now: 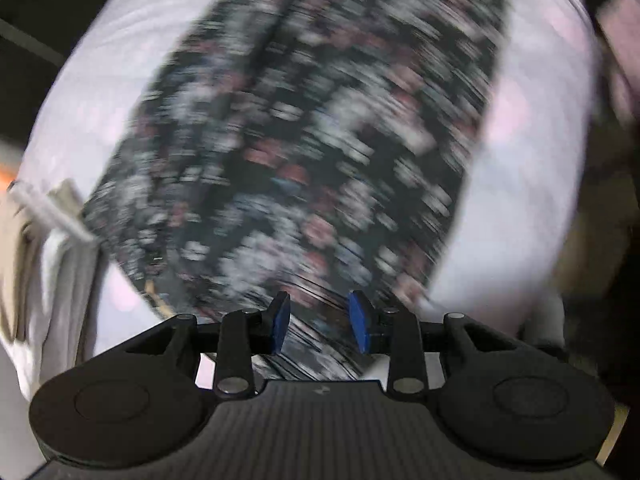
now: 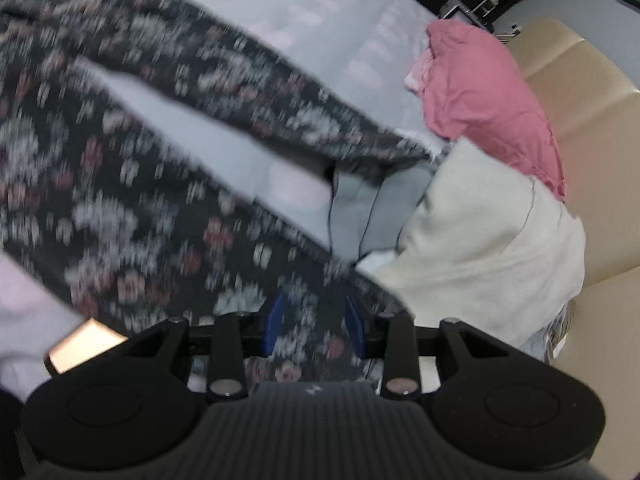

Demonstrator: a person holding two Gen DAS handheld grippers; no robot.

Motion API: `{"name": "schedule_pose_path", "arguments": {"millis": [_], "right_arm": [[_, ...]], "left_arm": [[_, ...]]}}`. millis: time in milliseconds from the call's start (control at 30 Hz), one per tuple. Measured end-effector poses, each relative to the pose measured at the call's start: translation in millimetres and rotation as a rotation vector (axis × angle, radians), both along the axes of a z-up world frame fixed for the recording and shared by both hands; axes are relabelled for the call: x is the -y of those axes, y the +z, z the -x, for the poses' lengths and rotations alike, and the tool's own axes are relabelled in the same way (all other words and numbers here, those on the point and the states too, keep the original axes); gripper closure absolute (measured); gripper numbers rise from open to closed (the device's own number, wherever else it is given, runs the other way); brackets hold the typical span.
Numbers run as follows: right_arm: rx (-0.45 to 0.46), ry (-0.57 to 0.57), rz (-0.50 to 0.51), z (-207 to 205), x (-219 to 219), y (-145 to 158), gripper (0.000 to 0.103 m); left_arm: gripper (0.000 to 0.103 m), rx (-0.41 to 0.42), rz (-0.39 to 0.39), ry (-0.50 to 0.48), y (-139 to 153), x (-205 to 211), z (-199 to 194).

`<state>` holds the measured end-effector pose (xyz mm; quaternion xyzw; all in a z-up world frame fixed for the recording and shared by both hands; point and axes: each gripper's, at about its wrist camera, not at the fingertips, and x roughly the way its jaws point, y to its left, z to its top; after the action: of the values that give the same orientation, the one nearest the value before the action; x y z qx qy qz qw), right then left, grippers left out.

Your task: Fold clothes

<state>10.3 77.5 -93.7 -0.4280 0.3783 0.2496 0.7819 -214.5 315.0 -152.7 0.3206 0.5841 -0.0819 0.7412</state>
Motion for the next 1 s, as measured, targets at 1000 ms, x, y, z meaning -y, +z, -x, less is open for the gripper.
{"name": "schedule_pose_path", "arguments": {"millis": [1000], "right_arm": [[0.074,0.419,0.327,57.5,29.9,-105.0,0.059]], "left_arm": [[0.103,-0.167,-0.193,-0.183,-55.6,17.5,37.4]]}}
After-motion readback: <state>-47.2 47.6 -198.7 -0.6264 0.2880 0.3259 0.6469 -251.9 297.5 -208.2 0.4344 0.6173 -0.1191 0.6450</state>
